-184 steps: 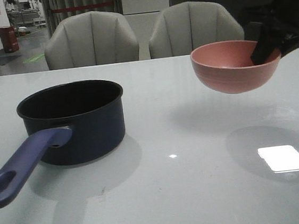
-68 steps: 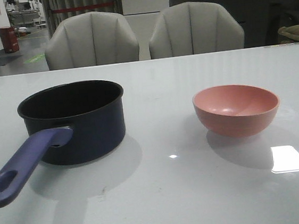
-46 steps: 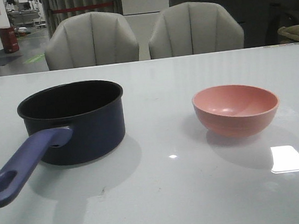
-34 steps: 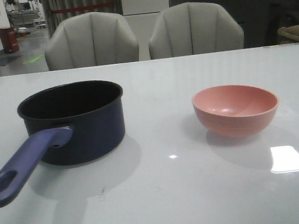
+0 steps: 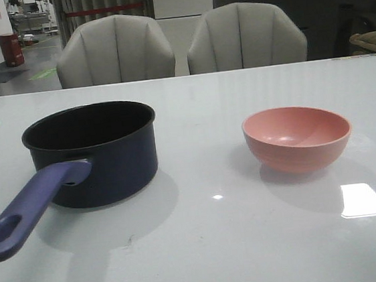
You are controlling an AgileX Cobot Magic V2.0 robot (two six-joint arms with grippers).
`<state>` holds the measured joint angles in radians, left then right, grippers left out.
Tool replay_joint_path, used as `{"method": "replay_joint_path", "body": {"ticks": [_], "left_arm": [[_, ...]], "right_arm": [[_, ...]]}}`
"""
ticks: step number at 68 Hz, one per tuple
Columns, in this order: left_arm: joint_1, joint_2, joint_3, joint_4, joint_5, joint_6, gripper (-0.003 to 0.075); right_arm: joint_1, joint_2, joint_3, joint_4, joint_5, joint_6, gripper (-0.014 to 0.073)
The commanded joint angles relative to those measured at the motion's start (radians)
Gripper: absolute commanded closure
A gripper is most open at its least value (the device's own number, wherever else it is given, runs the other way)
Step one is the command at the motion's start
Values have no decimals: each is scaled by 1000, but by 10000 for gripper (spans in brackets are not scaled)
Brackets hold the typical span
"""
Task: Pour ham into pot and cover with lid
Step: 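Release the bowl and withdraw the right gripper upward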
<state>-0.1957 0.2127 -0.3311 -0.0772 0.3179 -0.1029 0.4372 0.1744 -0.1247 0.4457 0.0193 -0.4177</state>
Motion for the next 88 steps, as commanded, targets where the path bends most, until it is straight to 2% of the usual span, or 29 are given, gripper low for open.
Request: {"method": "replay_joint_path", "body": {"ticks": [1,17,28,44,58,69,80,88], "left_arm": [[-8,7,-24,-1,-68,-3,82],[-8,14,-26,-1,-45,-3,82],[-8,99,-101,33,58,-3,80],[13,311,-253,83,82,-17,80],[131,503,-310,57,82,-42,80],[184,652,-364,51,174,-42,80],[202,826,-396,53,189,-42,80],[241,948,-451,55,270,-42,80]], "right_arm": [[0,7,-26,5,-75,-3,446],[0,7,-26,5,-75,-3,446],[0,7,-26,5,-75,-3,446],[0,7,-26,5,-75,-3,446],[0,7,-26,5,-75,-3,446],[0,7,-26,5,-75,-3,446],[0,7,-26,5,-75,-3,446],[0,7,-26,5,-75,-3,446]]}}
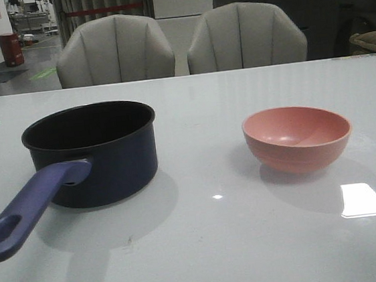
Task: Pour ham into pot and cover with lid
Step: 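Release the bowl and withdraw the right gripper upward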
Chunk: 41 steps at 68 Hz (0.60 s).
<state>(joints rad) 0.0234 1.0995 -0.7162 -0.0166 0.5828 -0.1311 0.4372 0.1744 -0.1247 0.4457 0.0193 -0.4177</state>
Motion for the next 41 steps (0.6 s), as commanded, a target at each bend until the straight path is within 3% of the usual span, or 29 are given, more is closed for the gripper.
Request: {"method": "replay_joint_path", "body": {"ticks": [1,20,41], "left_arm": [[34,88,-80,-6,17,-13,80],[71,285,-222,7,91,-9,81],[76,495,-417,7,263,12,82]], "right_arm": [[0,7,-26,5,-75,-3,446],[0,7,-26,5,-75,-3,446],[0,7,-26,5,-75,-3,446]]}}
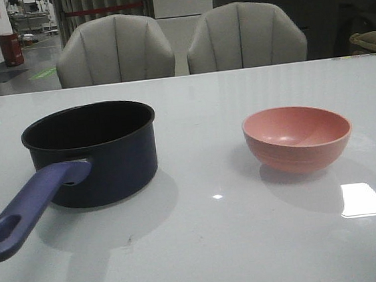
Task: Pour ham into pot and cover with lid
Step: 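Release the bowl and withdraw the right gripper upward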
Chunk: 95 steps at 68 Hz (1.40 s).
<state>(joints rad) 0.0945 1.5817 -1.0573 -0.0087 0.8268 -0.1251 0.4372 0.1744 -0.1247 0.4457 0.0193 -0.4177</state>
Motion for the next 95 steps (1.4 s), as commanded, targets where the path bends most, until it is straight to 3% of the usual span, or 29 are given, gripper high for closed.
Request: {"method": "replay_joint_path", "body": {"ticks": [1,55,64,82,95], "left_arm": [[5,15,-79,-1,22,6,82],[20,260,-256,-48,115,34,92],[20,277,-259,-48,117,34,173],[20,277,-270,-49,119,34,438],[20,275,-274,-49,126,34,481]], "right_arm": [[0,7,-26,5,-75,-3,446],[0,7,-26,5,-75,-3,446],[0,7,-26,5,-74,-3,446],[0,7,-26,5,-75,-3,446],[0,7,-26,5,-75,-3,446]]}}
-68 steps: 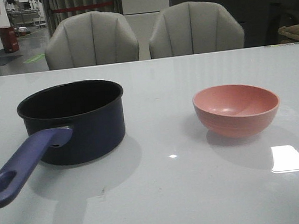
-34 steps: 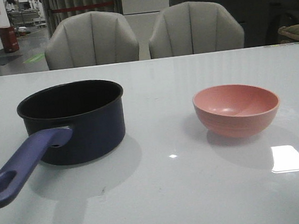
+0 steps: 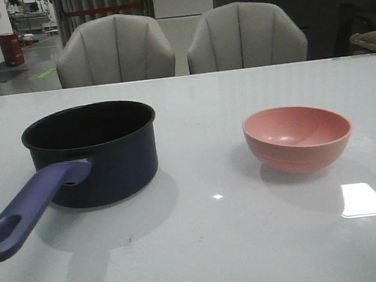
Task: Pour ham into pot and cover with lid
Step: 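Release the bowl and withdraw the right gripper upward, then lift the glass lid by its knob with the left gripper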
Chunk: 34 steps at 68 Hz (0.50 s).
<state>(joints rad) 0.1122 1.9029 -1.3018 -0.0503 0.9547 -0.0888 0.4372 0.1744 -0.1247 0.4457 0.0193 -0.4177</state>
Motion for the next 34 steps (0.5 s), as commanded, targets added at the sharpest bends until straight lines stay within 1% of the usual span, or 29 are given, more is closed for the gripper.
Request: {"method": "replay_joint_path", "body": {"ticks": [1,27,34], "left_arm": [[3,-46,-30,-8,-2,-3,481],[3,-125,-30,-4,-18,1,481],[3,-153,-31,-4,-22,22,481]], "right_arm": [[0,7,-26,5,-75,-3,446],[0,7,-26,5,-75,-3,446],[0,7,-26,5,-75,-3,446]]}}
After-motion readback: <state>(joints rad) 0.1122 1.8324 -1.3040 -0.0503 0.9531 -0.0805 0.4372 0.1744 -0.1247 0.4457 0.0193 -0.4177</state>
